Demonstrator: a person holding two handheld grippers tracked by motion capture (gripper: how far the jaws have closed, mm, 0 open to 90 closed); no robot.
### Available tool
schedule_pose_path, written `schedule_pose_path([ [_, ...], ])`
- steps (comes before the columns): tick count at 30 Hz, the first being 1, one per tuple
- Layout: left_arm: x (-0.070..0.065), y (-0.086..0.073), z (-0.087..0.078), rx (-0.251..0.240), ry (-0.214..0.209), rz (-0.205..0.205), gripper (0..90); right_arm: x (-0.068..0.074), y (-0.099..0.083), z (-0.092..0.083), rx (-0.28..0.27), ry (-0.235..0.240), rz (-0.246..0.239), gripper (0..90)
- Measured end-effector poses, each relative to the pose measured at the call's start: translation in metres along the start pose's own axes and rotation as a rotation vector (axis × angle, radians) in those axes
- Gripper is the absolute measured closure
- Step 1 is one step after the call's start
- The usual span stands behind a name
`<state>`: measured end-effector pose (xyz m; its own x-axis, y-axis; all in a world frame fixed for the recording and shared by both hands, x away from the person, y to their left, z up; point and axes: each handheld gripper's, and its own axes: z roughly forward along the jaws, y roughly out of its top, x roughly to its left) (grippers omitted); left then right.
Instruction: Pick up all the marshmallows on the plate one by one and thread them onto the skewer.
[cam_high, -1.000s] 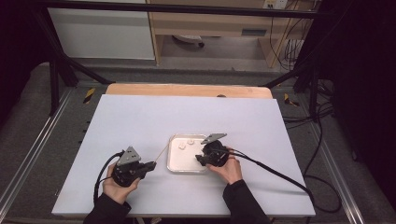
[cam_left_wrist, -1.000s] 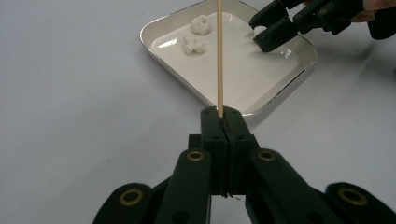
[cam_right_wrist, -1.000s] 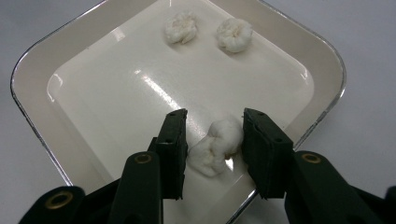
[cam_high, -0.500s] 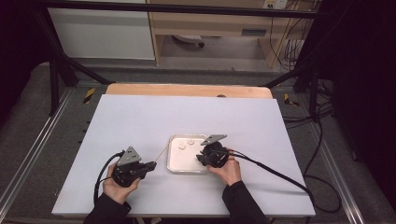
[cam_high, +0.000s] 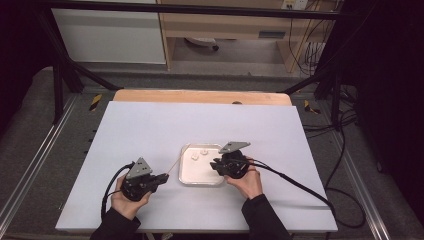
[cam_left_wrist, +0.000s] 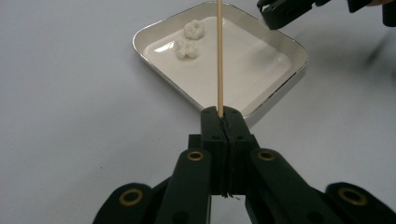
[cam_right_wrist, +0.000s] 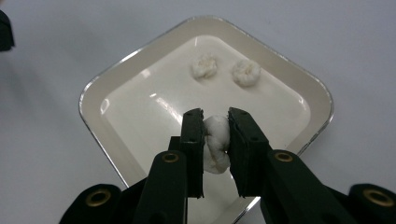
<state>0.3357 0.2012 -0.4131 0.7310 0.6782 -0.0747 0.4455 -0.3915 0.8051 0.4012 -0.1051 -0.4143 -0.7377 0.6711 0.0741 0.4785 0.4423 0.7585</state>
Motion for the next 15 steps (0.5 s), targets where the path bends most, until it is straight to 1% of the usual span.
schedule_pose_path([
  [3,-0.002,0.001,0.0,-0.002,-0.004,0.006,88.7,0.0,0.005,-0.013,-0.043,0.014,0.002,76.9],
  [7,-0.006,0.002,0.001,-0.006,-0.01,0.015,88.7,0.0,0.011,-0.03,-0.099,0.046,0.015,76.9],
  [10,-0.01,0.003,0.003,-0.012,-0.022,0.022,88.7,-0.002,0.014,-0.042,-0.138,0.063,0.02,76.9],
  [14,-0.018,0.006,0.006,-0.021,-0.039,0.032,88.7,-0.005,0.015,-0.054,-0.185,0.082,0.044,77.0],
  [15,-0.02,0.006,0.007,-0.024,-0.039,0.038,88.8,-0.007,0.015,-0.059,-0.202,0.097,0.06,77.1],
])
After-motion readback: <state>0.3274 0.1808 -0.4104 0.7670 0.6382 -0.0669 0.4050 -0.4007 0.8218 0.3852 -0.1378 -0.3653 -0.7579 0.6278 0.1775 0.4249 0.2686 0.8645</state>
